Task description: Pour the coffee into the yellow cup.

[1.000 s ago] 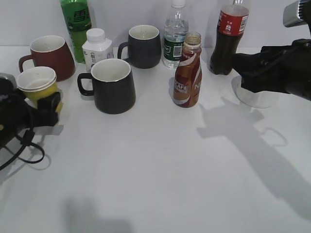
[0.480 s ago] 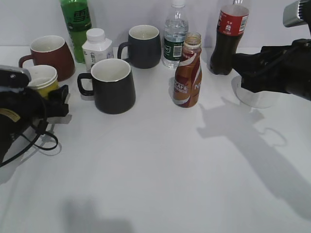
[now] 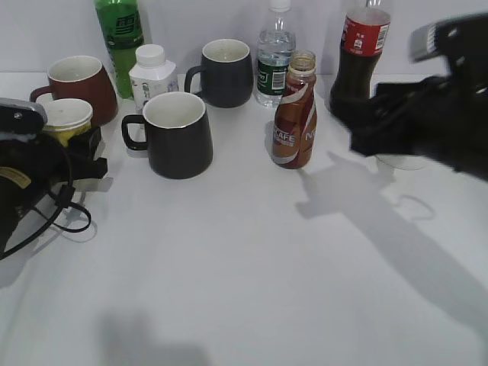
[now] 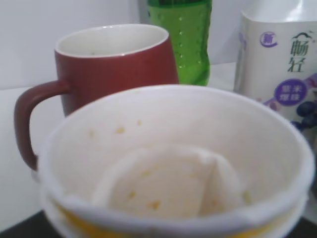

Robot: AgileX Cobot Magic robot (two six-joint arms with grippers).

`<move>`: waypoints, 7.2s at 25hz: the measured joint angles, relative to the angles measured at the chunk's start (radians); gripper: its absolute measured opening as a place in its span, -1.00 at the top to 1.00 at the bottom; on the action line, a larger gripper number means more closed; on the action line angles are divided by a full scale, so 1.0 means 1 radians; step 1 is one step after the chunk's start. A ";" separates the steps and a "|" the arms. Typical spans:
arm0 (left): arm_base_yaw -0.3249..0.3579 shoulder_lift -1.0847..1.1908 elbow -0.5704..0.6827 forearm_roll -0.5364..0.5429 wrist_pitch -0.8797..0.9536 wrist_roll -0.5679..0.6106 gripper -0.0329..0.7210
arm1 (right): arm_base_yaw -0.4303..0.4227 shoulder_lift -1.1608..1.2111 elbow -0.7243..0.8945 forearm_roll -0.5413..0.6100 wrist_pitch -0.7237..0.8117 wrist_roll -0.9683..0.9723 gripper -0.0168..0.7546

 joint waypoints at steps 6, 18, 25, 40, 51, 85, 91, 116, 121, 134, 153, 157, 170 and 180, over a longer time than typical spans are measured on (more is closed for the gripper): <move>-0.002 -0.059 0.077 0.015 -0.006 -0.001 -0.25 | 0.000 0.180 0.000 -0.135 -0.188 0.093 -0.37; -0.003 -0.203 0.257 0.269 -0.009 -0.088 -0.24 | 0.000 0.531 -0.137 -0.145 -0.371 0.102 -0.48; -0.003 -0.213 0.301 0.481 -0.009 -0.090 -0.24 | 0.000 0.648 -0.246 -0.145 -0.378 0.101 -0.58; -0.031 -0.213 0.271 0.727 -0.009 -0.181 -0.24 | 0.000 0.743 -0.420 -0.137 -0.346 0.102 -0.34; -0.172 -0.213 0.192 0.730 -0.009 -0.195 -0.24 | 0.000 0.662 -0.420 -0.451 -0.321 0.102 -0.34; -0.291 -0.057 -0.100 0.777 -0.009 -0.270 -0.23 | 0.001 0.434 -0.419 -0.836 -0.069 -0.507 -0.34; -0.291 -0.057 -0.100 0.774 -0.009 -0.270 -0.23 | 0.001 0.434 -0.419 -0.836 -0.068 -0.582 -0.34; -0.291 -0.051 -0.100 0.830 0.001 -0.272 -0.23 | 0.001 0.433 -0.419 -0.781 -0.069 -0.876 -0.34; -0.291 -0.051 -0.100 0.834 0.009 -0.272 -0.23 | 0.001 0.433 -0.419 -0.740 -0.069 -0.958 -0.34; -0.291 -0.051 -0.100 0.863 0.009 -0.272 -0.23 | 0.001 0.433 -0.419 -0.727 -0.068 -1.017 -0.34; -0.291 -0.051 -0.100 0.876 0.015 -0.272 -0.23 | 0.001 0.433 -0.419 -0.701 -0.069 -1.092 -0.34; -0.291 -0.050 -0.100 0.877 0.017 -0.272 -0.23 | 0.001 0.433 -0.419 -0.701 -0.069 -1.103 -0.34; -0.291 -0.050 -0.100 0.879 0.024 -0.272 -0.23 | 0.001 0.433 -0.419 -0.698 -0.078 -1.146 -0.34; -0.291 -0.050 -0.100 0.878 0.023 -0.272 -0.23 | 0.001 0.433 -0.419 -0.662 -0.107 -1.222 -0.34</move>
